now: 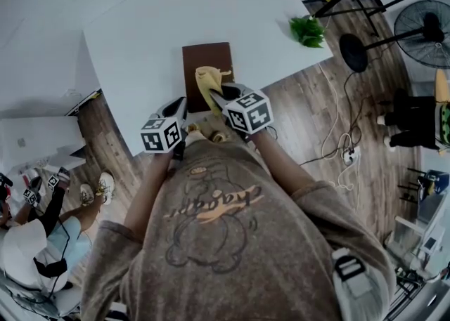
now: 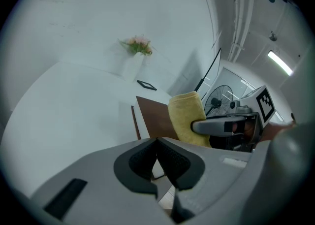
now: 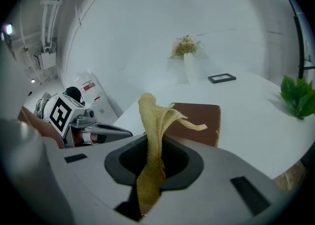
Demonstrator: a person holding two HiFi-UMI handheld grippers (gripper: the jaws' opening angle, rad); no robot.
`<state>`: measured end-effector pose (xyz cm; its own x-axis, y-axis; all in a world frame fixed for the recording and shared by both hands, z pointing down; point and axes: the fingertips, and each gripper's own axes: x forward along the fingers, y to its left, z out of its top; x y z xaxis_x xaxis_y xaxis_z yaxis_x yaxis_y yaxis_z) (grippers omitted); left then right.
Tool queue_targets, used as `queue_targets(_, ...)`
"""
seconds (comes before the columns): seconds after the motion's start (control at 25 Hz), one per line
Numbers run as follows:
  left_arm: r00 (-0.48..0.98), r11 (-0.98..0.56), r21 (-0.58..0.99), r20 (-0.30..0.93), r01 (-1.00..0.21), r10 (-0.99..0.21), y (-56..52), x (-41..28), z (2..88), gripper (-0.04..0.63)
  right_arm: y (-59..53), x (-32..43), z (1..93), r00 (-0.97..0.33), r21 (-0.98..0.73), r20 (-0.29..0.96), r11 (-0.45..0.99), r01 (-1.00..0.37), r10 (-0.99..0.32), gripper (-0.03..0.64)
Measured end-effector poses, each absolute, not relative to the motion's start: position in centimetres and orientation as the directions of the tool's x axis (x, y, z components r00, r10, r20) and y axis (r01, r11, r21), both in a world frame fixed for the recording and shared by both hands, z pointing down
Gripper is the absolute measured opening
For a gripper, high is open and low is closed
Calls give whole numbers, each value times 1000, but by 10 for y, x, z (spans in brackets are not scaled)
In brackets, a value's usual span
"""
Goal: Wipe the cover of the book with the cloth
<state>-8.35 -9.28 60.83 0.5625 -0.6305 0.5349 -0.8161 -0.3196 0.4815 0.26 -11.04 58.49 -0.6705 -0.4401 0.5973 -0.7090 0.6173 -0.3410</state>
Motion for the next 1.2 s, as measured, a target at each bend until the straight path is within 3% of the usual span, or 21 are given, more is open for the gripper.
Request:
queue_targets(0.52,519,-274,473,530,-837,-670,-84,-108,601,5,-88,-60,600,-696,-275,638,747,-605,-329,64)
queue_targets(1.2,583,-339,492,520,-802,-625,-95,-83,603,4,-97,-7,609,-625,-239,665,676,-697,-409,66)
